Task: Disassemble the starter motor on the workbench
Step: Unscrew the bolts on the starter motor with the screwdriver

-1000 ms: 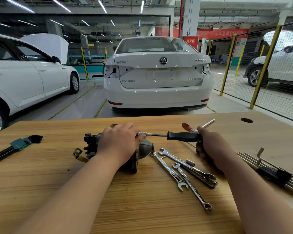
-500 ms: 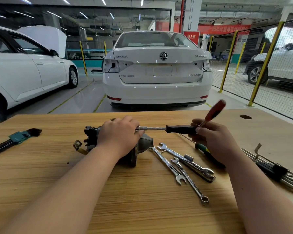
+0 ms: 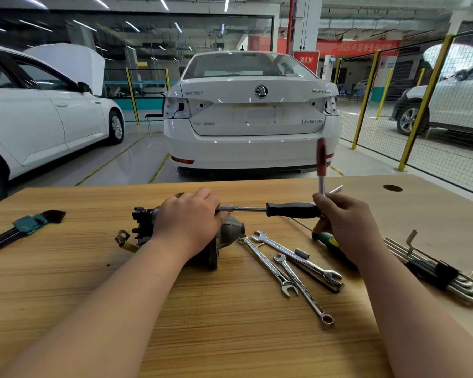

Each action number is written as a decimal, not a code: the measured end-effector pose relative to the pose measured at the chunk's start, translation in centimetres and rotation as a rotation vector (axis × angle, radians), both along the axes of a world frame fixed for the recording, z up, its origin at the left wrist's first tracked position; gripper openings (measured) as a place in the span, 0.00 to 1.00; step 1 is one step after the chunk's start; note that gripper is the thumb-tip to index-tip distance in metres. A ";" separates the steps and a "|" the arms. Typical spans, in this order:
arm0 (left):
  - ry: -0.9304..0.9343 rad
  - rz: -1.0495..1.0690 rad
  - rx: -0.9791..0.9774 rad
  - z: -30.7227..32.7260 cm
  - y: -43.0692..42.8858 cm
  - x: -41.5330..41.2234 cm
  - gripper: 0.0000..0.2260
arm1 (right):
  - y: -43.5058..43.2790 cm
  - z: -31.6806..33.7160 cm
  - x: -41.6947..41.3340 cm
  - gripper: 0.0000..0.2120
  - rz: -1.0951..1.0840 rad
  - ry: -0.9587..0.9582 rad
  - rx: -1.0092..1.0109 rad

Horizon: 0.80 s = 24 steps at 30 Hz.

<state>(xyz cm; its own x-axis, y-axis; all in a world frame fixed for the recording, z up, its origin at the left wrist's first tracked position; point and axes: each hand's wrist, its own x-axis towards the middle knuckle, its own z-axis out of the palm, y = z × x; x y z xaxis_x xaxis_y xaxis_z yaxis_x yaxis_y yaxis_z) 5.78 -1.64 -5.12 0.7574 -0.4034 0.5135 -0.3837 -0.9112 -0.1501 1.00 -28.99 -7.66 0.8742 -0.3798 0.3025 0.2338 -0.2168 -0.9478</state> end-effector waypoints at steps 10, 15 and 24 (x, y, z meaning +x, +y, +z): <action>0.064 -0.030 -0.029 0.4 0.2 0.1 0.16 | 0.7 -0.1 0.1 0.14 -0.097 0.090 -0.088; 0.392 -0.069 -0.081 3.2 2.7 1.0 0.34 | 0.6 0.1 0.3 0.12 -0.093 0.036 -0.086; 0.290 0.112 0.008 1.7 2.8 1.3 0.36 | 1.1 0.2 -0.2 0.07 0.013 -0.042 0.066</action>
<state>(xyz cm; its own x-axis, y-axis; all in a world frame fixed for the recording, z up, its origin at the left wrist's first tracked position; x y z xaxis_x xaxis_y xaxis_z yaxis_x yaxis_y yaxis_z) 7.10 1.19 -3.41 0.9119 -0.3125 0.2662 -0.3090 -0.9494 -0.0561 0.81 -27.85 -7.47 0.8665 -0.3884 0.3137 0.2760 -0.1510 -0.9492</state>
